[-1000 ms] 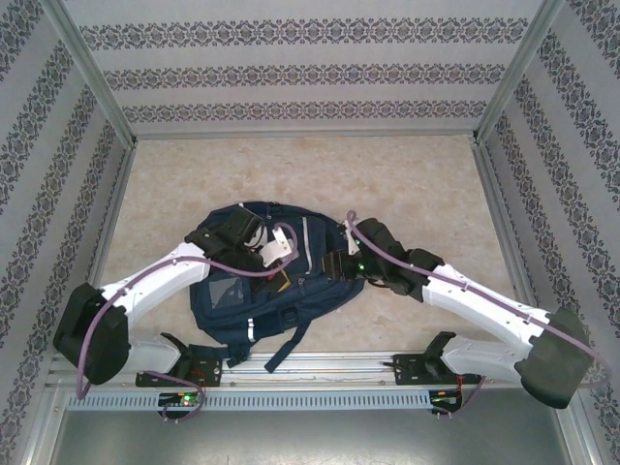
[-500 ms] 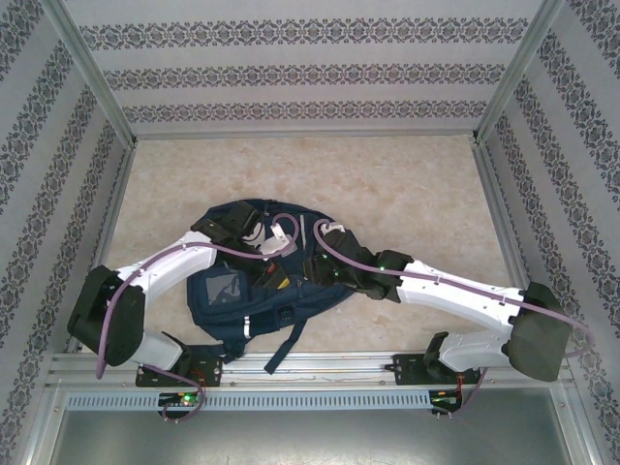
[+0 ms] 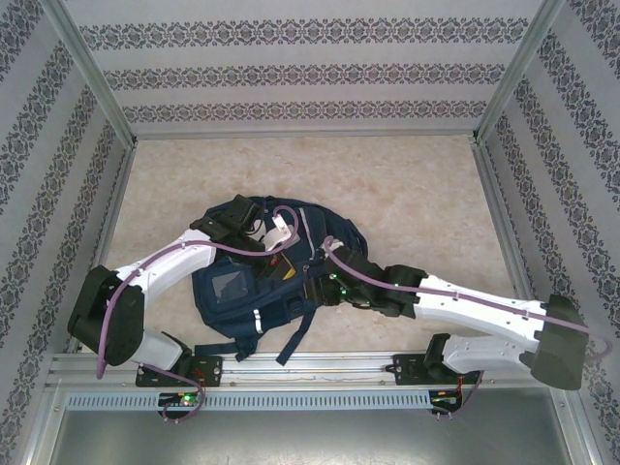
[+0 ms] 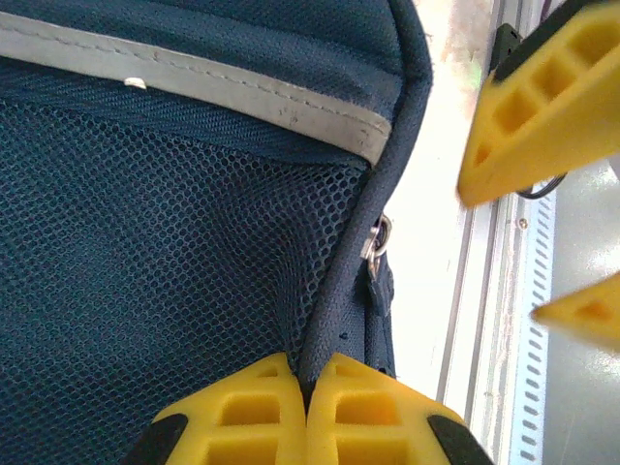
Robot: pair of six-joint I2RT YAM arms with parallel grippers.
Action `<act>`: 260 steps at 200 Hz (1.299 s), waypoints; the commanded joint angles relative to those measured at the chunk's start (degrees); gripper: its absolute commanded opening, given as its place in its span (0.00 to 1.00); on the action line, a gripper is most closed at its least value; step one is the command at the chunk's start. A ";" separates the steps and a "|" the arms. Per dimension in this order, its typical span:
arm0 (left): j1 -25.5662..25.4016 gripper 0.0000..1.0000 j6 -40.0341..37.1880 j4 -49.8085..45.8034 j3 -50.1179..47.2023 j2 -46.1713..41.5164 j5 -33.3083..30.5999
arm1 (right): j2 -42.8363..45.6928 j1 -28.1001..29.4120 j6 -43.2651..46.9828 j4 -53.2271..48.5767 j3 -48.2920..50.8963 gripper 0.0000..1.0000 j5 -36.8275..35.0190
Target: Pack the student bag
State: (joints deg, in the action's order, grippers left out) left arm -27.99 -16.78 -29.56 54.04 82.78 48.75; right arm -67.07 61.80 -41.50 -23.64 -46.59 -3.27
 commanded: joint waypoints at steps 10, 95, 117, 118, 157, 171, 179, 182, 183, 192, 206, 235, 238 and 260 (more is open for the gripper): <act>0.82 0.00 0.47 5.33 2.39 -0.69 5.97 | -4.62 0.35 -2.81 2.69 -2.99 0.48 -4.79; 0.74 0.00 -1.58 6.79 0.56 -2.44 6.49 | -14.04 1.65 -7.59 -0.17 -11.25 0.43 -13.73; 0.74 0.00 -1.94 6.80 0.53 -2.32 6.62 | -15.56 2.44 -10.24 -4.44 -13.45 0.35 -17.73; 0.74 0.00 -1.99 6.80 0.49 -2.30 6.62 | -15.64 2.44 -10.35 -4.68 -13.58 0.35 -17.87; 0.70 0.00 -3.07 6.62 -0.07 -2.27 6.81 | -17.46 3.85 -10.47 -8.23 -17.09 0.31 -20.93; 0.75 0.00 -3.61 6.37 -0.07 -2.02 7.06 | -17.88 3.81 -9.92 -6.34 -16.94 0.26 -19.70; 0.78 0.00 -3.92 6.19 -0.03 -1.97 7.06 | -18.29 3.76 -9.69 -6.28 -17.32 0.23 -19.21; 0.78 0.00 -4.12 6.12 -0.07 -2.01 7.01 | -18.47 3.72 -9.52 -6.38 -17.55 0.22 -19.09; 0.80 0.00 -4.17 6.06 -0.07 -2.01 6.99 | -18.55 3.74 -9.50 -6.49 -17.61 0.22 -19.07; 0.77 0.00 -4.72 5.68 -0.13 -2.01 6.82 | -19.01 3.67 -9.14 -7.53 -18.45 0.20 -19.06; 0.83 0.00 -5.54 5.15 -0.25 -2.35 6.52 | -19.24 3.36 -9.09 -8.68 -18.72 0.18 -18.78; 0.78 0.00 -6.50 4.62 -0.41 -2.54 6.26 | -19.65 2.11 -10.69 -10.01 -17.75 0.35 -17.95; 0.78 0.00 -6.48 4.67 -0.43 -2.52 6.45 | -19.75 2.03 -10.90 -10.16 -17.75 0.36 -18.00; 0.82 0.00 -6.15 5.22 -0.60 -2.61 7.51 | -20.91 1.92 -11.94 -8.44 -17.55 0.33 -16.33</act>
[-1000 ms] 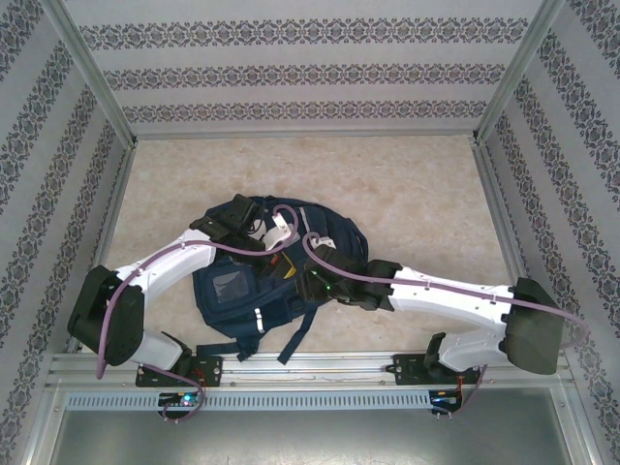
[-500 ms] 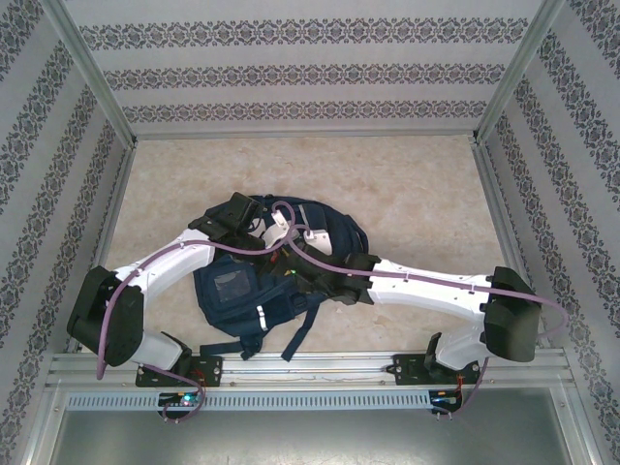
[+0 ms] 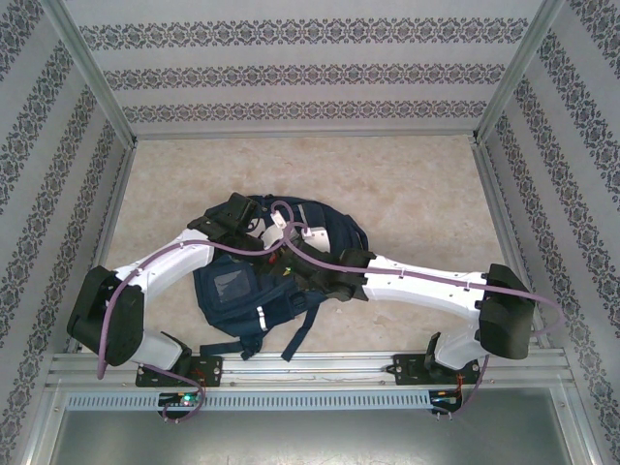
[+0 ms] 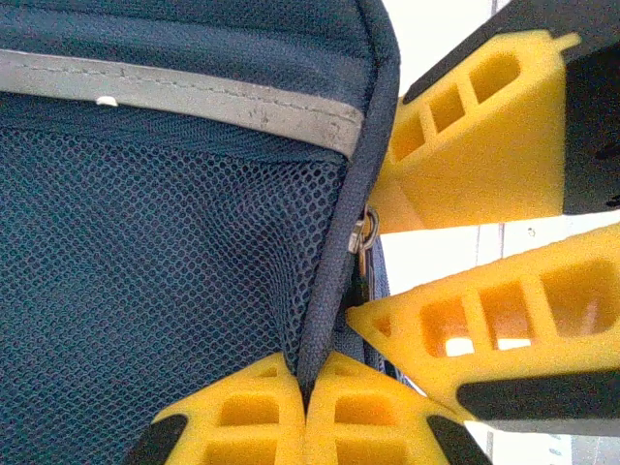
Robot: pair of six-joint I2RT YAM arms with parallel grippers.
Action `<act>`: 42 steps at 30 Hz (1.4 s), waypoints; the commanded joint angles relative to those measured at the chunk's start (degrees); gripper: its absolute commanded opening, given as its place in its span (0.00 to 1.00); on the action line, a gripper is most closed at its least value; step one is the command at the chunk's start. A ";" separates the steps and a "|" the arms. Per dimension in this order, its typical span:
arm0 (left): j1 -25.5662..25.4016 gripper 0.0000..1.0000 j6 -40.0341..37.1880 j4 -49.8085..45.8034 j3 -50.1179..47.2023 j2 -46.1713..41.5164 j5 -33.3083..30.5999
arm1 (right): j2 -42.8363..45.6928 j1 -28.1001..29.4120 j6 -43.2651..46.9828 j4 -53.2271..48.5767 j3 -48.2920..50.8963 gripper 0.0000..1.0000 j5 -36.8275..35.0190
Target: Pack the student bag
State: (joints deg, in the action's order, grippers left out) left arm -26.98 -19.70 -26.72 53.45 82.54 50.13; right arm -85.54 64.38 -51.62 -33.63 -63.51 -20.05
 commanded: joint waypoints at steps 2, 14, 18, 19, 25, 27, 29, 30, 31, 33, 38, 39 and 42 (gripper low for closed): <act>-0.18 0.00 -3.23 2.37 -0.05 -2.45 6.29 | -3.22 -0.68 -1.85 2.36 -1.01 0.32 1.25; -0.02 0.00 -5.63 1.92 -1.06 -2.95 5.94 | -3.76 -1.88 -4.25 -2.42 -2.89 0.14 -2.18; 0.05 0.00 -12.81 0.37 -2.49 -4.61 1.96 | 0.69 -4.69 -2.69 -2.14 0.94 0.10 1.34; 0.07 0.00 -14.07 1.08 -3.15 -5.32 0.98 | 1.69 -5.40 -2.13 -2.06 1.81 0.09 2.40; 0.20 0.00 -20.45 4.30 -5.95 -7.45 -0.68 | 6.67 -9.32 0.67 -2.23 7.29 0.09 8.36; 0.22 0.00 -23.98 3.02 -5.54 -6.73 -1.29 | 8.48 -10.84 0.69 -2.24 9.30 0.08 9.85; 0.22 0.00 -29.90 -0.74 -3.89 -5.69 -1.06 | 10.22 -12.37 1.05 -1.68 11.25 0.07 11.28; 0.21 0.00 -33.59 -3.02 -2.93 -5.00 -0.56 | 11.29 -13.50 1.37 -1.25 12.25 0.06 12.46; 0.24 0.00 -36.63 -4.57 -2.34 -4.57 -0.10 | 12.01 -14.47 1.74 -0.66 13.02 0.06 13.75; 0.35 0.00 -44.58 -7.86 -0.93 -3.51 0.83 | 13.54 -16.63 2.43 0.01 14.72 0.05 16.40; 0.59 0.00 -53.15 -9.03 2.10 -0.80 -0.71 | 17.46 -18.59 3.35 0.70 17.45 0.04 18.76; 0.67 0.00 -53.71 -8.72 2.37 -0.45 -0.71 | 17.67 -18.57 3.41 0.87 17.63 0.04 18.90; 0.93 0.00 -54.57 -7.60 2.67 0.01 -0.73 | 18.65 -18.29 2.75 2.53 19.56 0.04 20.45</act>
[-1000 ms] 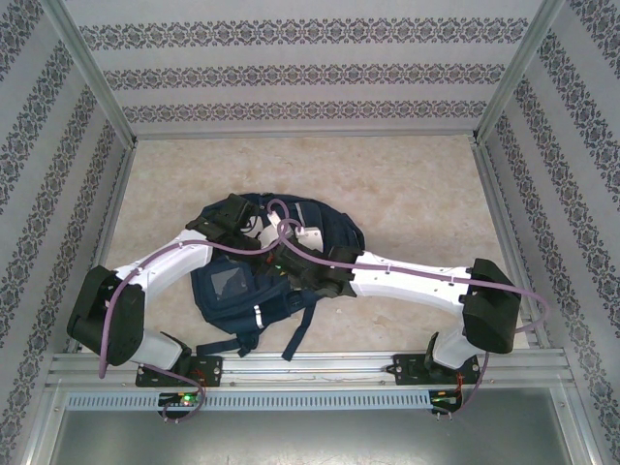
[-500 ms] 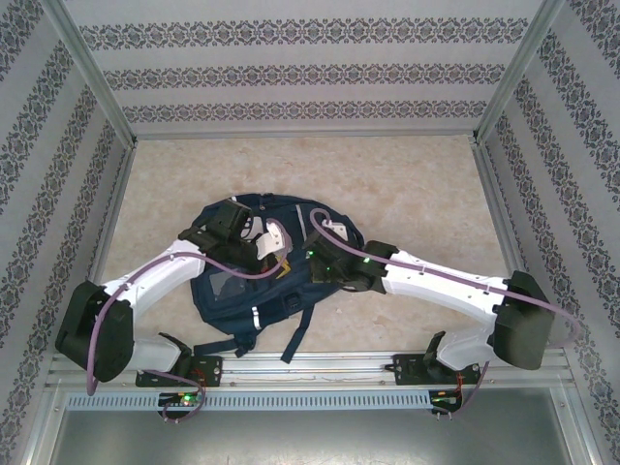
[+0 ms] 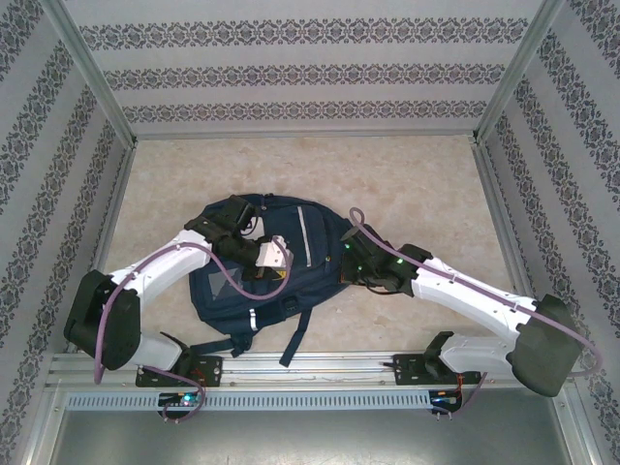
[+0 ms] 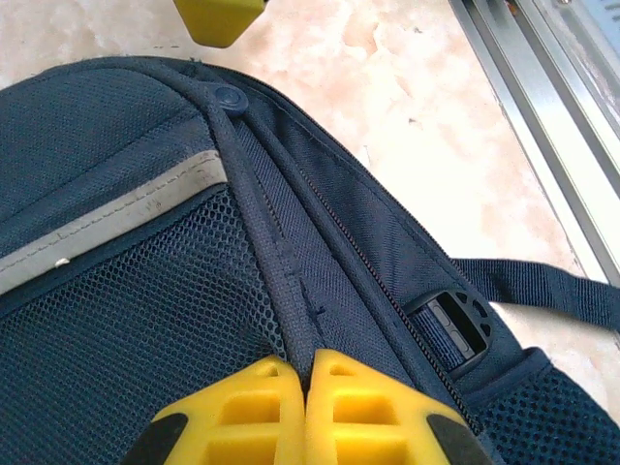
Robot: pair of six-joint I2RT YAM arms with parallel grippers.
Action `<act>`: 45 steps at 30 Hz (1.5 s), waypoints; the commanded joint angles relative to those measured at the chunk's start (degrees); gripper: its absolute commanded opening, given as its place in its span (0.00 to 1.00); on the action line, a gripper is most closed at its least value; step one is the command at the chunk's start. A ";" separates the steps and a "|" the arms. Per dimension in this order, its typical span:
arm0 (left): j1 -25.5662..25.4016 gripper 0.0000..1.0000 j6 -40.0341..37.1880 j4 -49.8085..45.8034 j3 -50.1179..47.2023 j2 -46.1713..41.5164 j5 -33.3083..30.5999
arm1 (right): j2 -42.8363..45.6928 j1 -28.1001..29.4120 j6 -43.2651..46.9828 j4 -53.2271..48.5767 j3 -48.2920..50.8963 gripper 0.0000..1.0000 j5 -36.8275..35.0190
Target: Pack the student bag
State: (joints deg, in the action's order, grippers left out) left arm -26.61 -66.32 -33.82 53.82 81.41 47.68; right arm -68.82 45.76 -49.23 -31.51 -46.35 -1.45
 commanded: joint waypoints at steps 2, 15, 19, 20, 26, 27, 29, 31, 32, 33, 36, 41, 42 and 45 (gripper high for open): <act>1.71 0.00 -11.29 0.66 5.26 3.37 -0.35 | 1.58 1.66 0.40 2.27 2.95 0.07 2.87; 1.77 0.00 -14.76 -8.80 8.22 3.89 6.54 | 7.70 -0.10 34.77 7.18 3.10 0.47 4.02; 1.77 0.00 -13.33 -7.35 7.26 2.71 7.87 | 9.13 -8.26 37.24 11.89 4.85 0.43 21.75; 1.75 0.00 -13.39 -7.67 7.49 2.71 7.80 | 8.30 -9.91 36.49 11.97 4.30 0.42 25.45; 1.73 0.00 -12.96 -7.86 7.96 2.79 8.52 | 2.37 -9.97 35.61 12.02 1.71 0.42 32.29; 1.71 0.00 -13.04 -8.00 8.08 2.80 8.57 | 1.80 -9.61 35.19 12.20 1.61 0.42 31.16; 1.77 0.00 -12.94 -7.93 8.13 2.64 8.59 | 1.08 -9.22 35.04 12.64 1.57 0.43 29.61; 1.67 0.00 -12.77 -8.08 8.31 2.75 8.85 | 0.41 -9.18 34.45 13.47 1.85 0.46 26.97; 1.66 0.00 -12.73 -8.39 8.56 2.97 9.26 | -0.18 -9.27 34.57 13.74 1.75 0.47 26.10; 1.71 0.00 -12.87 -8.69 8.85 3.16 9.61 | -0.88 -9.30 35.09 13.96 1.49 0.47 25.86; 1.45 0.00 -13.10 -8.86 9.09 3.41 9.93 | -3.45 -9.41 35.86 14.20 0.20 0.39 26.00; 1.32 0.00 -13.28 -8.68 8.79 2.99 8.88 | -5.81 -9.34 35.17 12.15 -1.73 0.36 22.65; 1.36 0.00 -13.19 -8.64 8.72 2.84 8.77 | -5.63 -9.21 35.19 12.57 -1.43 0.36 22.66; 1.39 0.00 -12.68 -7.84 8.31 2.38 8.57 | -5.23 -9.32 34.34 13.96 -0.77 0.27 23.31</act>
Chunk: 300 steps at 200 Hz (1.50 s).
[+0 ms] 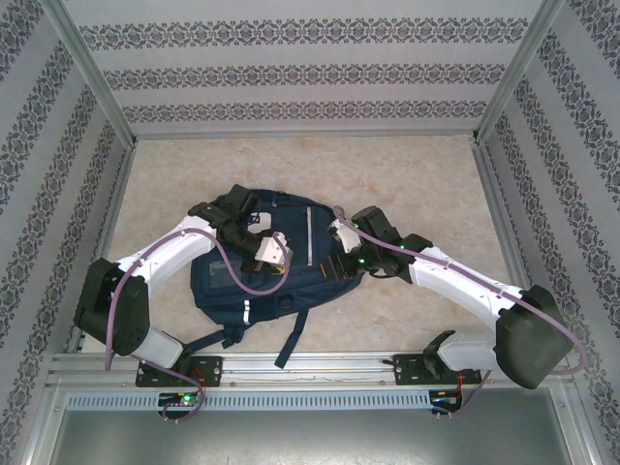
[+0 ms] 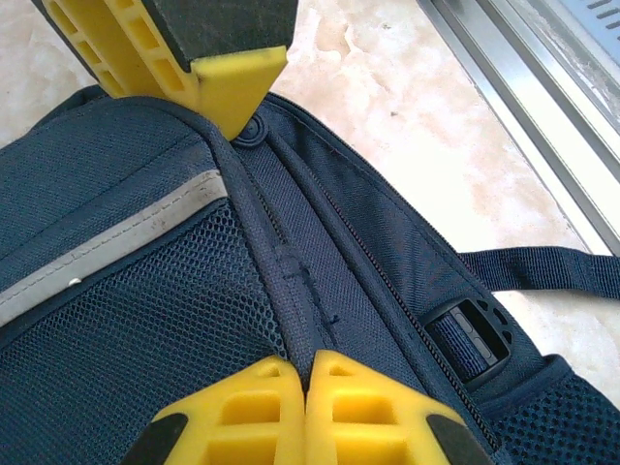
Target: Pack the student bag
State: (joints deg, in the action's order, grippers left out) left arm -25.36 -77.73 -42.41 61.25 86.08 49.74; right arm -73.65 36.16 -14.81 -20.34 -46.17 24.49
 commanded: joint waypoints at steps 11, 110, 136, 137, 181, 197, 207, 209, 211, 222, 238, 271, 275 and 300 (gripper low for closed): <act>0.12 0.00 0.35 2.63 0.21 -2.77 5.95 | -0.02 0.24 -0.43 2.62 -0.98 0.12 -2.57; 0.56 0.00 -7.08 2.54 8.45 4.78 0.65 | 8.69 -2.26 0.42 -7.27 -1.79 0.00 -9.86; 2.40 0.00 -7.60 1.48 13.75 9.73 0.97 | 9.21 -1.18 0.96 -7.26 0.95 0.00 -9.95; 2.50 0.00 -7.43 1.73 13.87 9.90 0.93 | 9.22 -1.09 0.98 -7.26 1.02 0.00 -10.01; 6.26 0.11 20.61 38.28 6.26 9.44 -17.39 | 9.90 2.93 0.07 -3.31 4.00 0.00 -11.06; 6.56 0.51 35.52 48.82 2.97 8.10 -28.04 | 8.38 3.64 -0.74 0.32 4.42 0.00 -10.24; 6.58 0.59 43.18 47.27 3.17 6.50 -29.81 | 6.76 4.04 -1.31 2.95 4.44 0.00 -9.34; 6.61 0.59 44.75 46.31 3.39 6.12 -29.51 | 6.34 4.08 -1.42 3.42 4.38 0.00 -9.12; 6.57 0.59 46.07 45.23 3.62 5.76 -29.21 | 5.93 4.15 -1.44 3.78 4.28 0.00 -9.00; 6.58 0.64 53.61 39.23 4.62 3.66 -26.30 | 3.63 4.80 -1.30 5.58 3.38 0.00 -7.57; 6.59 0.70 69.78 35.62 2.94 0.01 -22.92 | 0.61 5.95 -0.79 6.55 1.36 0.00 -7.00; 6.44 0.59 107.36 35.84 -6.16 -6.35 -18.59 | -2.54 8.00 0.13 7.12 -0.87 0.00 -7.47; 6.36 0.59 111.53 35.43 -7.00 -6.64 -18.15 | -2.69 8.23 0.09 7.22 -0.77 0.00 -7.57; 2.63 0.59 122.97 30.10 -8.58 -7.06 -16.29 | -2.99 8.83 -0.31 8.02 0.58 0.00 -7.72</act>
State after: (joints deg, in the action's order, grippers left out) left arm -19.46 20.40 -7.31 54.68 78.37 31.07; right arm -76.29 43.94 -15.05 -14.20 -45.04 15.03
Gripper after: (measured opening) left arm 0.585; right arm 0.046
